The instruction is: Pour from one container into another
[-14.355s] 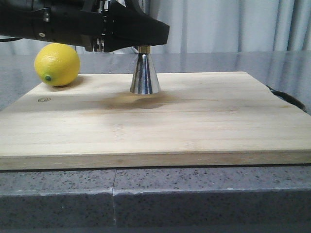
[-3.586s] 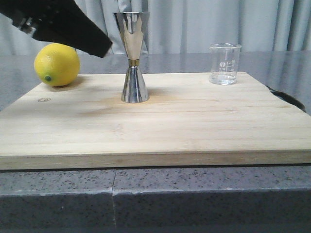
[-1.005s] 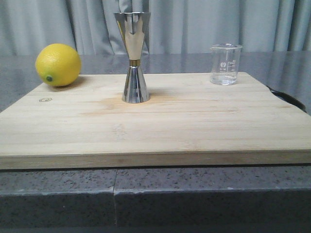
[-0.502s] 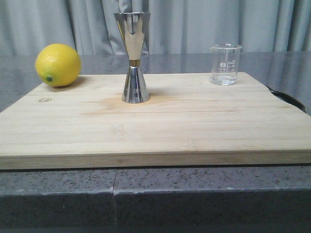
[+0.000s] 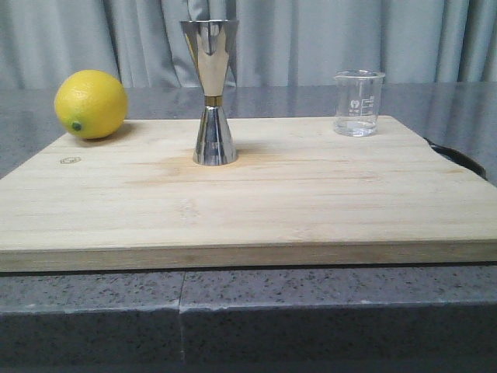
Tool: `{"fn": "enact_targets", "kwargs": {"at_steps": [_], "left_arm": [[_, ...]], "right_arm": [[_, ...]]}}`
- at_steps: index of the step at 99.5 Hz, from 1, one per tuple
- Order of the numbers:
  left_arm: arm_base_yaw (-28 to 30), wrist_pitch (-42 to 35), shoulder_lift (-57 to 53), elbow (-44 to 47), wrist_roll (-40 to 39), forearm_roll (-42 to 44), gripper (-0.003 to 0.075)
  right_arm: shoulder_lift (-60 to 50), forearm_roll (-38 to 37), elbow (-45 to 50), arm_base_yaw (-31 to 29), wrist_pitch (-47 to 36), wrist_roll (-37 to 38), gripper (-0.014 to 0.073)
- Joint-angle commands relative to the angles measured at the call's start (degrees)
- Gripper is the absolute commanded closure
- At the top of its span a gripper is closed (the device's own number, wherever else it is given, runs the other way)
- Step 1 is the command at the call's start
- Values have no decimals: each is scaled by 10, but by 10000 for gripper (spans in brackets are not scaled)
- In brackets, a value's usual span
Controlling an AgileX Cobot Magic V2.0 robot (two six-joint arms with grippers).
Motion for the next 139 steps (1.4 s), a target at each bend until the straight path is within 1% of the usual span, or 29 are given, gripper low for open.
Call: {"fn": "enact_targets", "kwargs": {"at_steps": [1,26,107,112,117,124,139], "left_arm": [[2,-62,-14,2,5,-5,739],[2,-88,-14,2,15,-5,739],[2,-87,-14,2,15,-5,739],[2,-87,-14,2,15,-5,739],[2,-87,-14,2,15,-5,739],[2,-87,-14,2,15,-5,739],[2,-87,-14,2,15,-5,739]], "right_arm": [[4,-14,-18,1,-41,-1,650],[4,-14,-18,1,-40,-1,650],[3,-14,-17,1,-41,-1,650],[-5,-14,-11,-7,-46,-1,650],[-14,-22,-1,-24,-64,-2,650],[-31,-21,28,-58,-118,-1,650],[-98,19,140,-140,-300,-1,650]]}}
